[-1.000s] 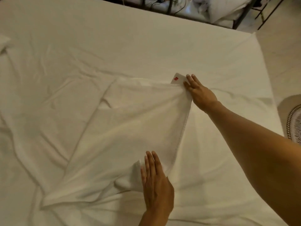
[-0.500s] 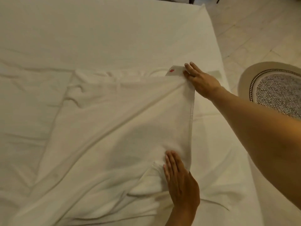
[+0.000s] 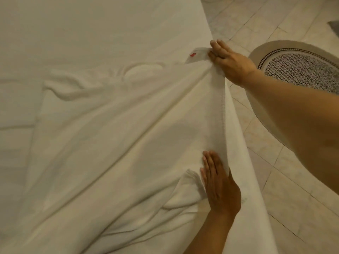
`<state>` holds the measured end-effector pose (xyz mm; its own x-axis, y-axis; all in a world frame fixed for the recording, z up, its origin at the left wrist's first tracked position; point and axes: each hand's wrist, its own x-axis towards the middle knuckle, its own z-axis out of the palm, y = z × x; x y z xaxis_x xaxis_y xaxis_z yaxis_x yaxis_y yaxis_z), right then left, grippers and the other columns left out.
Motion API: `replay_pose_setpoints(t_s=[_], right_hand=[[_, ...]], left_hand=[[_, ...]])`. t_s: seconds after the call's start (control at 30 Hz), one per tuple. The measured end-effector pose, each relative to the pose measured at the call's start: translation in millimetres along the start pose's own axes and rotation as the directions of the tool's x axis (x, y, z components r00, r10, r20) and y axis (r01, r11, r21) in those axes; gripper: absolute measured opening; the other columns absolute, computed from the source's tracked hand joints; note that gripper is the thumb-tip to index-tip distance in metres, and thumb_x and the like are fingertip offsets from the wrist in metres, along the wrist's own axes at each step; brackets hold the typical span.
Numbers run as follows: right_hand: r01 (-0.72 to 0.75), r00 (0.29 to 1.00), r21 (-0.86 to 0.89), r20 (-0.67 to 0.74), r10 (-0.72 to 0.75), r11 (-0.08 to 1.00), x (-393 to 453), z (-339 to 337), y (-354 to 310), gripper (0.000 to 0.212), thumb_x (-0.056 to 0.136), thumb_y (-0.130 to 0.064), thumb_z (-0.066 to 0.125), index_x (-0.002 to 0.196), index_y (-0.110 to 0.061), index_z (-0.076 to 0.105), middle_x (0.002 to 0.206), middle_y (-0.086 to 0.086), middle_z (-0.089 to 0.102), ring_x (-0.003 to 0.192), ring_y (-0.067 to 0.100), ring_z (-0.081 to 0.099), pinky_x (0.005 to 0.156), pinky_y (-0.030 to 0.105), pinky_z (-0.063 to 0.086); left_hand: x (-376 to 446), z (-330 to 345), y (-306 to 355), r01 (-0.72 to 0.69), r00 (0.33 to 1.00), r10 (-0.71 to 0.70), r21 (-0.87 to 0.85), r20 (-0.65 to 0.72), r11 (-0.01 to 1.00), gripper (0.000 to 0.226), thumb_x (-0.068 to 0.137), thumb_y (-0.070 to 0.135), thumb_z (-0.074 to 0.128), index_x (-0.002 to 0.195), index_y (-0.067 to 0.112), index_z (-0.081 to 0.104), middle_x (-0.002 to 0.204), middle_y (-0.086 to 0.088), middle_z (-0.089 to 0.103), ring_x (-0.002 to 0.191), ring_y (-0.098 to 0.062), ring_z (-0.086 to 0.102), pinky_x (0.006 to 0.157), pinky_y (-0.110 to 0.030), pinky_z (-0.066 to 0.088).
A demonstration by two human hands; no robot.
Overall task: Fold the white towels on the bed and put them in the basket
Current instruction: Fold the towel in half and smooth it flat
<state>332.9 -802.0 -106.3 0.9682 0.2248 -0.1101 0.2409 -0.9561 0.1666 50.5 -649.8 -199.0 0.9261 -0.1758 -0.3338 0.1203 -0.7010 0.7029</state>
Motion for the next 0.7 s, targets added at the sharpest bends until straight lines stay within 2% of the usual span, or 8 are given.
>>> replay_pose_setpoints(t_s=[0.13, 0.27, 0.4, 0.47, 0.53, 0.57, 0.63, 0.7], right_hand=[[-0.024, 1.000, -0.034, 0.002, 0.024, 0.999, -8, 5, 19, 0.056, 0.097, -0.008, 0.040, 0.149, -0.013, 0.020, 0.160, 0.009, 0.002, 0.147, 0.027, 0.000, 0.109, 0.056, 0.031], [-0.026, 0.986, -0.249, 0.155, 0.066, 0.968, -23, 39, 11, 0.063, 0.099, -0.021, 0.034, 0.151, -0.025, -0.001, 0.159, 0.008, -0.012, 0.146, 0.026, -0.011, 0.117, 0.042, -0.005], [-0.056, 0.934, -0.368, 0.310, 0.179, 0.928, -37, 78, -2, 0.069, 0.098, -0.023, 0.031, 0.148, -0.032, -0.014, 0.157, 0.005, -0.021, 0.145, 0.023, -0.018, 0.116, 0.048, -0.009], [-0.072, 0.914, -0.350, 0.352, 0.202, 0.934, -43, 88, -11, 0.068, 0.097, -0.019, 0.030, 0.149, -0.030, -0.012, 0.158, 0.003, -0.017, 0.145, 0.022, -0.015, 0.116, 0.048, -0.008], [-0.093, 0.907, -0.293, 0.369, 0.203, 0.951, -46, 96, -20, 0.069, 0.096, -0.018, 0.031, 0.149, -0.028, -0.011, 0.159, 0.001, -0.014, 0.146, 0.021, -0.013, 0.117, 0.048, -0.007], [-0.112, 0.904, -0.263, 0.374, 0.208, 0.958, -47, 99, -25, 0.069, 0.095, -0.017, 0.032, 0.150, -0.027, -0.010, 0.159, 0.000, -0.012, 0.146, 0.021, -0.012, 0.117, 0.048, -0.007], [-0.177, 0.892, -0.196, 0.383, 0.241, 0.965, -50, 108, -29, 0.068, 0.095, -0.017, 0.031, 0.150, -0.027, -0.009, 0.160, 0.000, -0.009, 0.146, 0.021, -0.010, 0.117, 0.047, -0.006], [-0.243, 0.882, -0.130, 0.383, 0.275, 0.961, -54, 116, -30, 0.064, 0.097, -0.023, 0.027, 0.150, -0.029, -0.008, 0.160, -0.001, -0.005, 0.147, 0.021, -0.007, 0.117, 0.047, -0.005]], left_hand=[[3, 15, 19, -0.109, 0.977, 0.140, -0.186, 0.163, 0.976, 0.065, 0.064, 0.062, -0.039, 0.118, 0.029, -0.055, 0.134, 0.018, -0.052, 0.135, 0.002, -0.034, 0.118, -0.025, -0.016], [11, 23, 7, -0.031, 0.905, 0.112, -0.200, 0.409, 0.979, 0.102, 0.042, 0.071, -0.037, 0.127, 0.015, -0.036, 0.153, -0.003, -0.030, 0.143, -0.015, -0.025, 0.118, -0.027, -0.012], [11, 15, 2, -0.066, 0.849, 0.132, -0.145, 0.511, 0.987, 0.081, 0.075, 0.072, -0.003, 0.125, 0.015, -0.032, 0.155, -0.007, -0.027, 0.144, -0.017, -0.023, 0.112, -0.024, -0.015], [10, 15, 1, -0.110, 0.830, 0.158, -0.121, 0.535, 0.987, 0.075, 0.100, 0.044, 0.025, 0.120, 0.018, -0.043, 0.147, -0.003, -0.039, 0.144, -0.018, -0.022, 0.113, -0.025, -0.014], [7, 15, -3, -0.154, 0.887, 0.156, -0.039, 0.435, 0.987, 0.084, 0.097, 0.031, 0.026, 0.118, 0.014, -0.053, 0.138, -0.003, -0.047, 0.148, -0.023, 0.002, 0.116, -0.027, 0.001], [9, 12, -8, -0.135, 0.917, 0.138, -0.034, 0.375, 0.990, 0.082, 0.093, 0.033, 0.026, 0.130, 0.009, -0.044, 0.146, -0.008, -0.037, 0.144, -0.025, 0.023, 0.116, -0.031, 0.016], [12, -3, -14, -0.048, 0.919, 0.019, 0.065, 0.393, 0.997, 0.075, 0.086, 0.038, 0.028, 0.147, 0.000, 0.006, 0.154, -0.020, 0.021, 0.129, -0.024, 0.050, 0.110, -0.038, 0.036], [24, -18, -23, -0.089, 0.953, 0.011, 0.244, 0.302, 0.966, 0.061, 0.094, 0.035, 0.026, 0.145, 0.002, 0.031, 0.152, -0.018, 0.029, 0.140, -0.027, 0.034, 0.116, -0.044, 0.023]])
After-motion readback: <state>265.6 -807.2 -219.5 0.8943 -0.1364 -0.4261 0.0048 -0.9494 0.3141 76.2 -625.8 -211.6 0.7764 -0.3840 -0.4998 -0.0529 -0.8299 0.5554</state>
